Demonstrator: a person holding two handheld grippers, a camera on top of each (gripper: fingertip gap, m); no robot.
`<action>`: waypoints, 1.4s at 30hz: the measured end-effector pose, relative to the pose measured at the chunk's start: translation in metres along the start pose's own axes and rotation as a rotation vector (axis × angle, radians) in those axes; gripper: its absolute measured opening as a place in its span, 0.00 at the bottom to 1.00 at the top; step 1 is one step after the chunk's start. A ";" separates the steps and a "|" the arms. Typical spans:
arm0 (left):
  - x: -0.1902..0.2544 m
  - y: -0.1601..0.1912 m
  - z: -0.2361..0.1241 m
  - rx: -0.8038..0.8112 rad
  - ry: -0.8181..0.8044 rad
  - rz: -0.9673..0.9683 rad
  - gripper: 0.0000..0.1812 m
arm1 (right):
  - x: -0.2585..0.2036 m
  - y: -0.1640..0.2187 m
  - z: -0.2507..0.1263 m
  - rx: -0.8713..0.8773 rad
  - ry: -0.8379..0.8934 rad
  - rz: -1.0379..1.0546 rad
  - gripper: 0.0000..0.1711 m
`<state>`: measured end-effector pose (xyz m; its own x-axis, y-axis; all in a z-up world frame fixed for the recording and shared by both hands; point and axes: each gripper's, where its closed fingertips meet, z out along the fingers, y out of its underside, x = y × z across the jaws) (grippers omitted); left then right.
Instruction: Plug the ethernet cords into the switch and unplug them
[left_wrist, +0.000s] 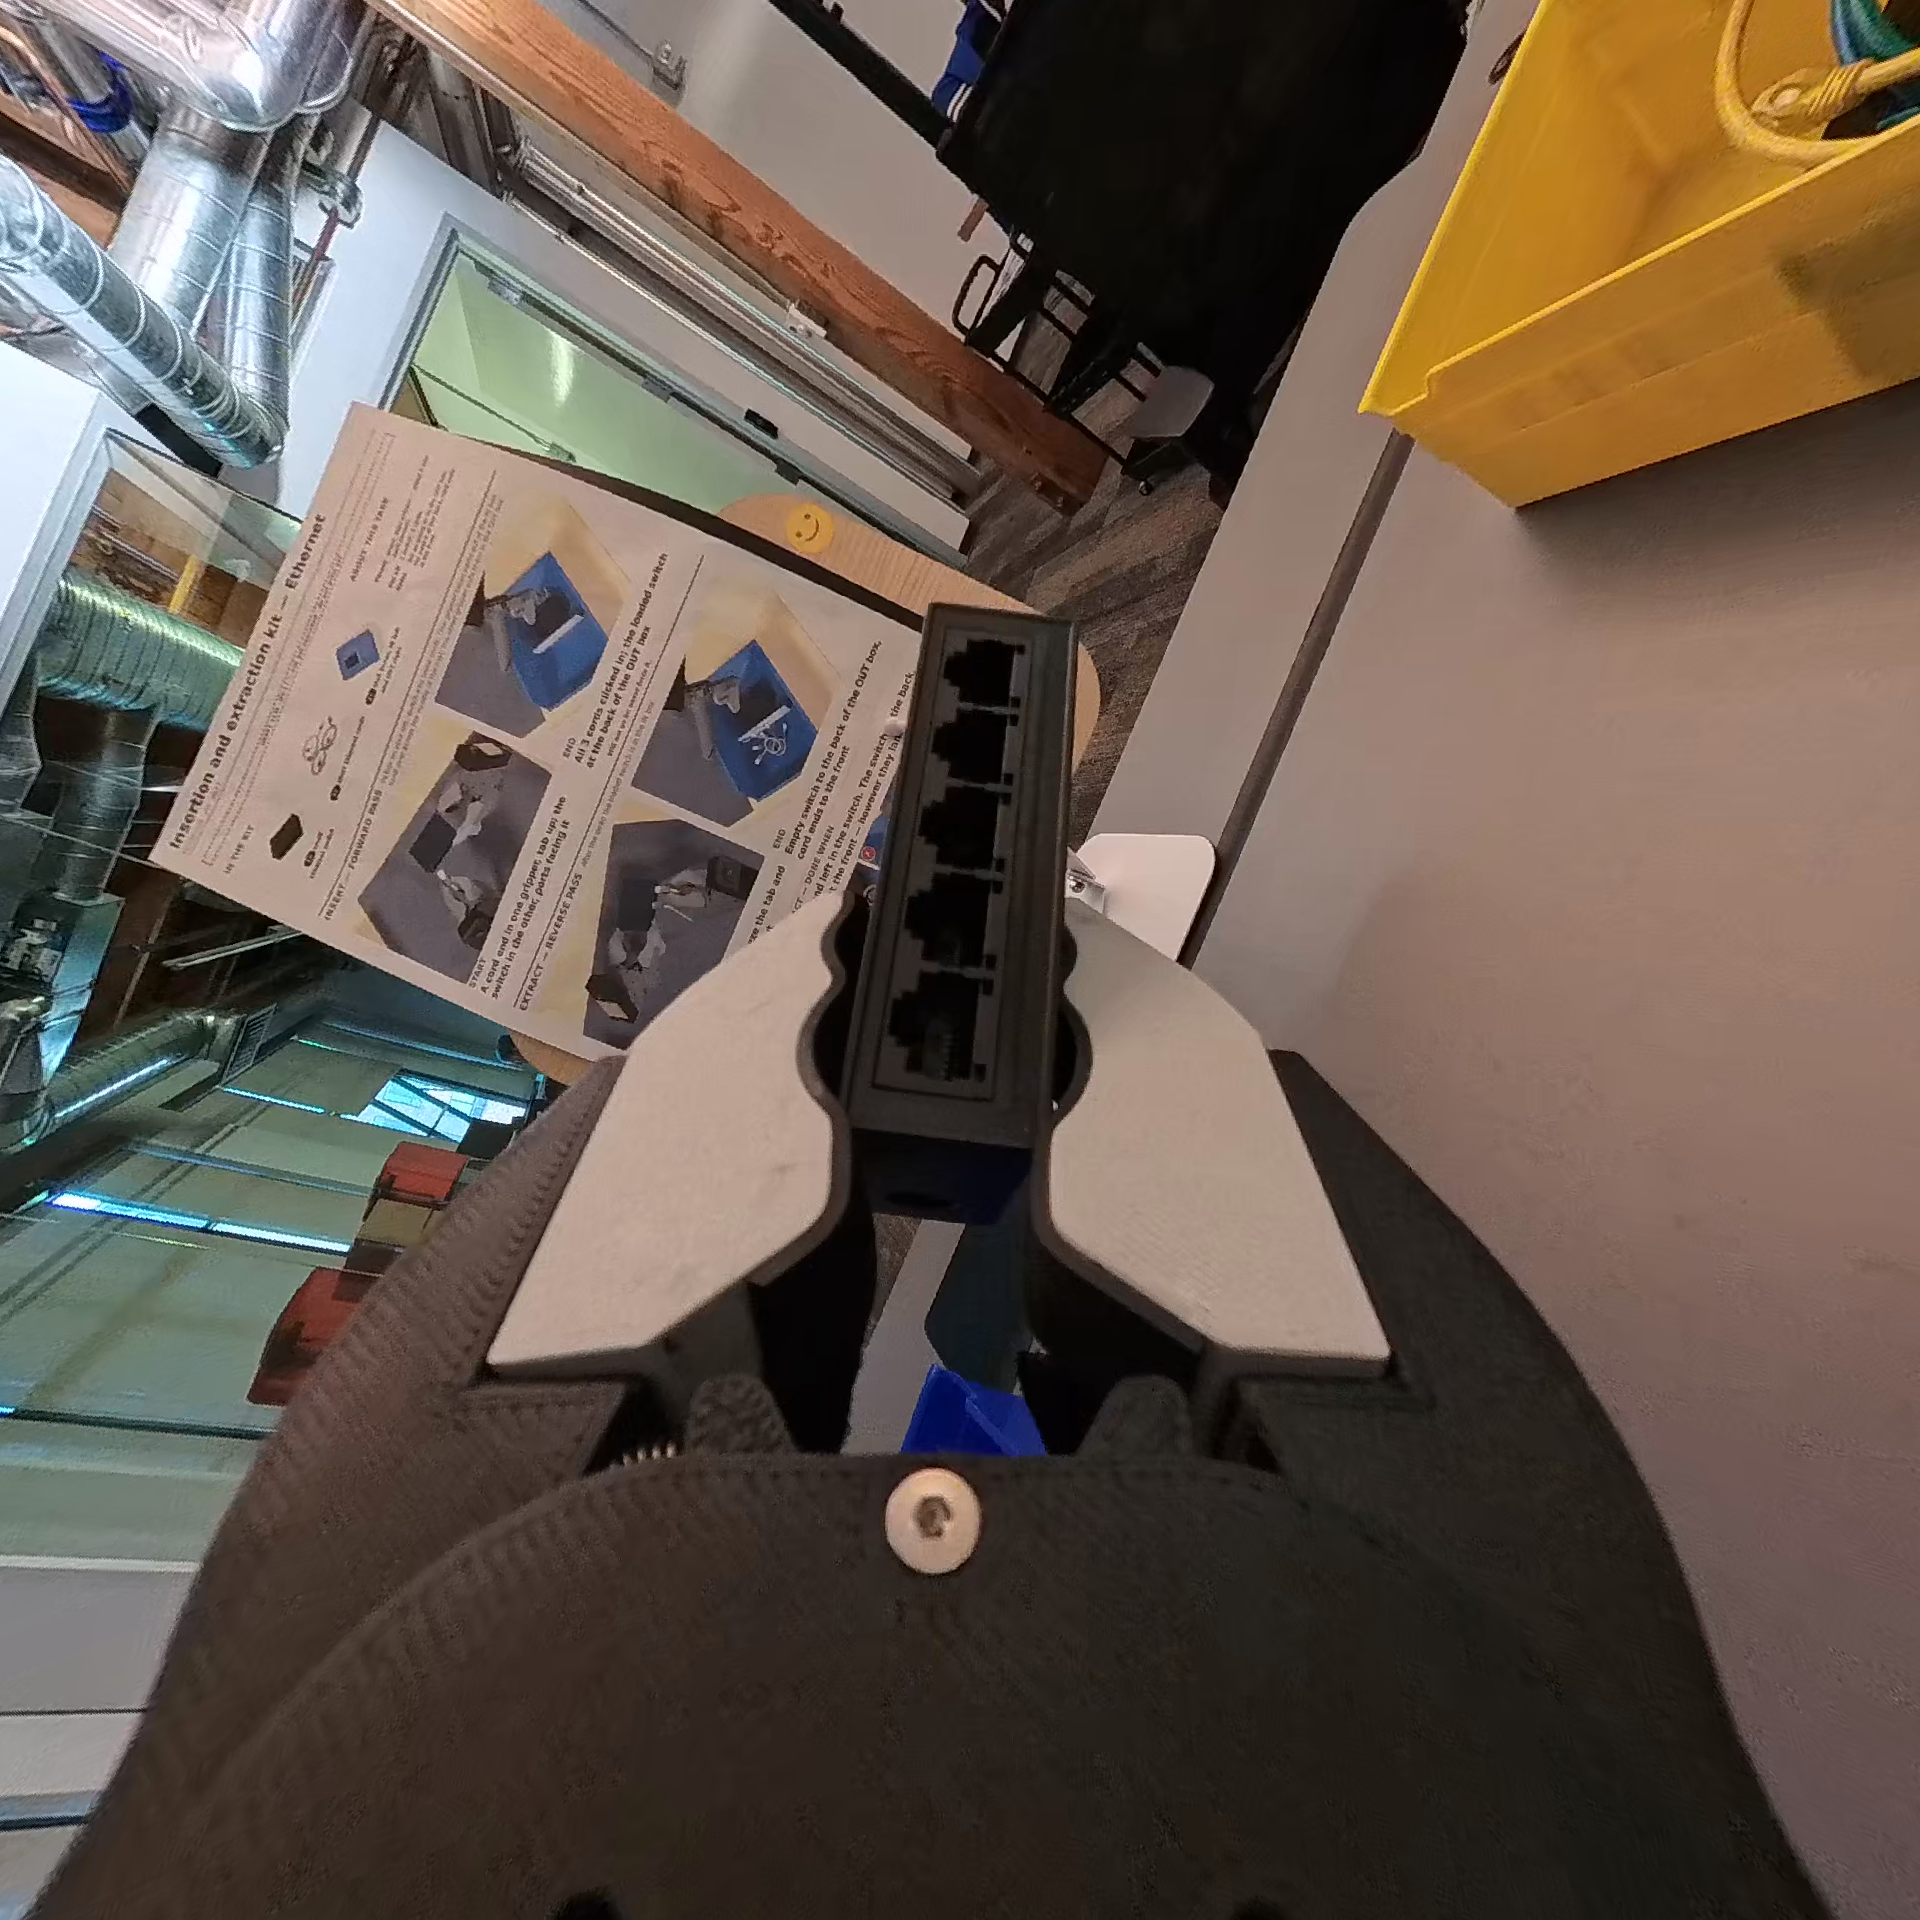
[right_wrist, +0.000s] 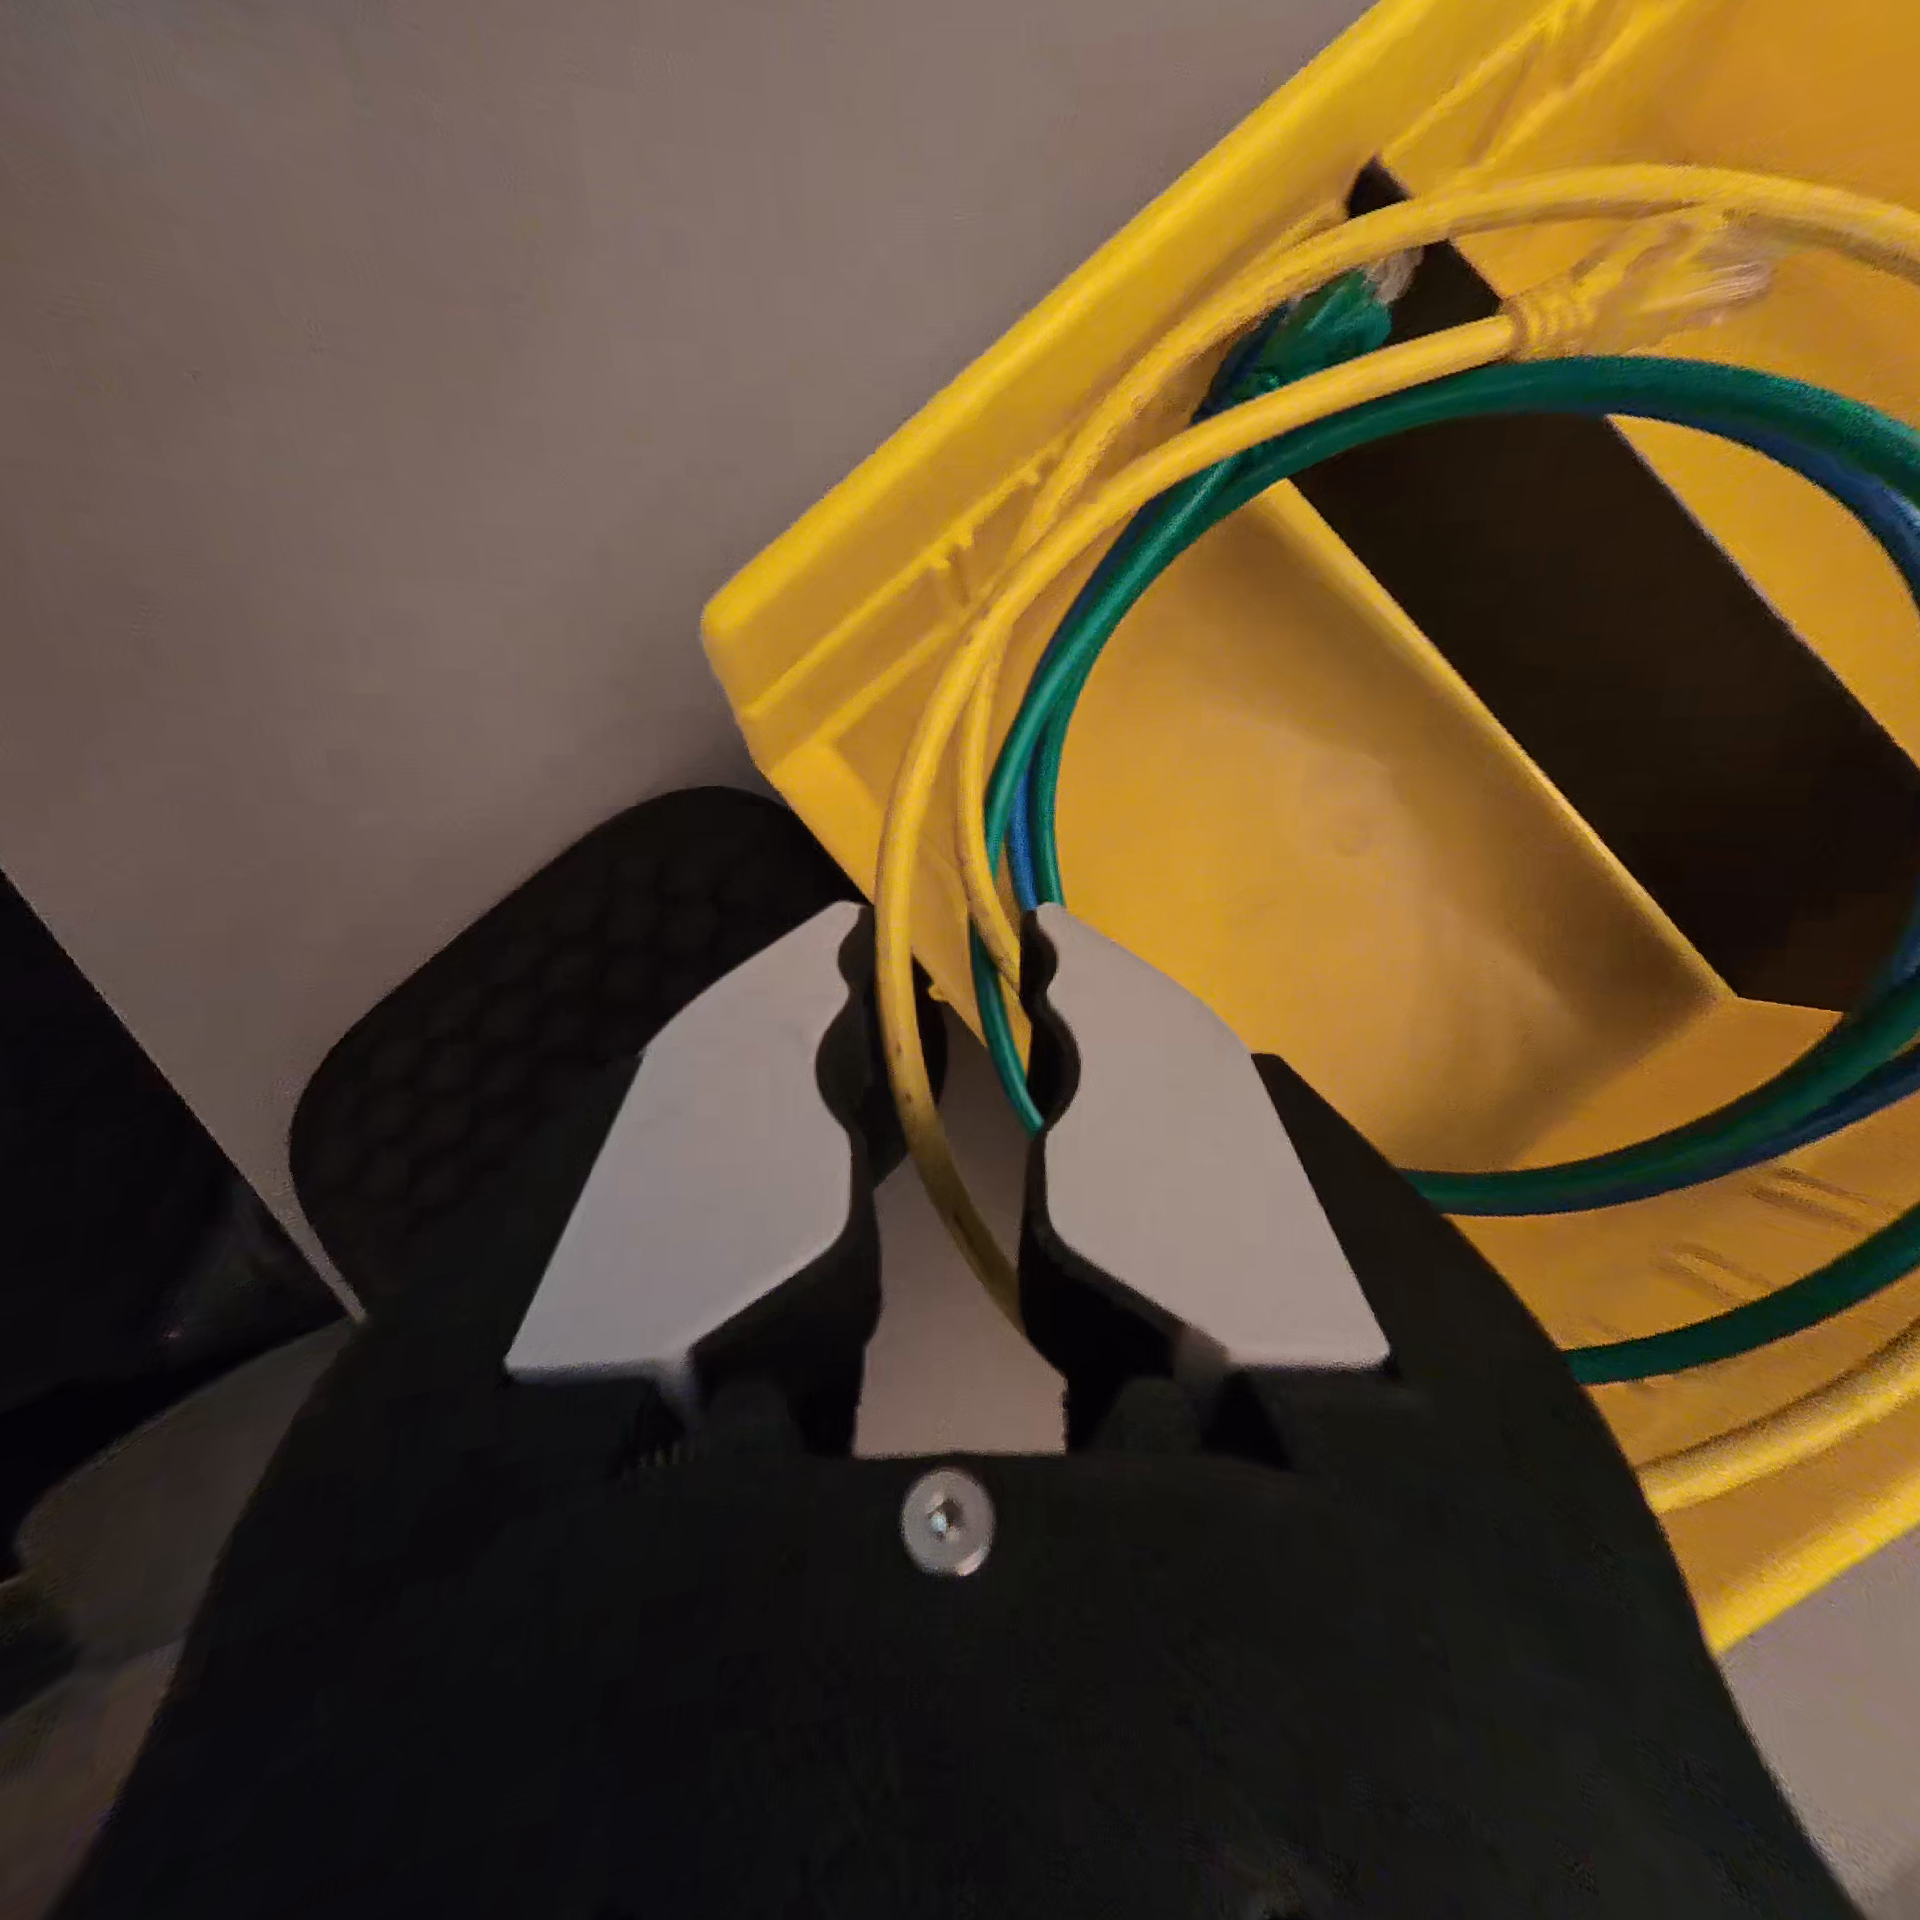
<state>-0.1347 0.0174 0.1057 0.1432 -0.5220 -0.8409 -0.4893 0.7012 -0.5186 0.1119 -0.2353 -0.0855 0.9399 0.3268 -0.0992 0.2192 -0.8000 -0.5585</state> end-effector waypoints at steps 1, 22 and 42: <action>0.001 -0.001 0.000 0.001 0.002 0.001 0.17 | 0.002 0.001 0.001 -0.002 0.003 0.003 0.16; 0.011 -0.008 0.002 0.011 0.026 0.021 0.17 | 0.048 0.006 0.050 -0.361 0.136 -0.156 0.19; 0.010 -0.008 0.001 0.014 0.025 0.015 0.17 | 0.042 0.027 0.013 -0.453 0.117 -0.239 0.10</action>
<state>-0.1285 0.0070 0.1009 0.1140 -0.5235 -0.8444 -0.4794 0.7154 -0.5083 0.1542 -0.2364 -0.1154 0.8673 0.4888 0.0946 0.4977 -0.8560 -0.1399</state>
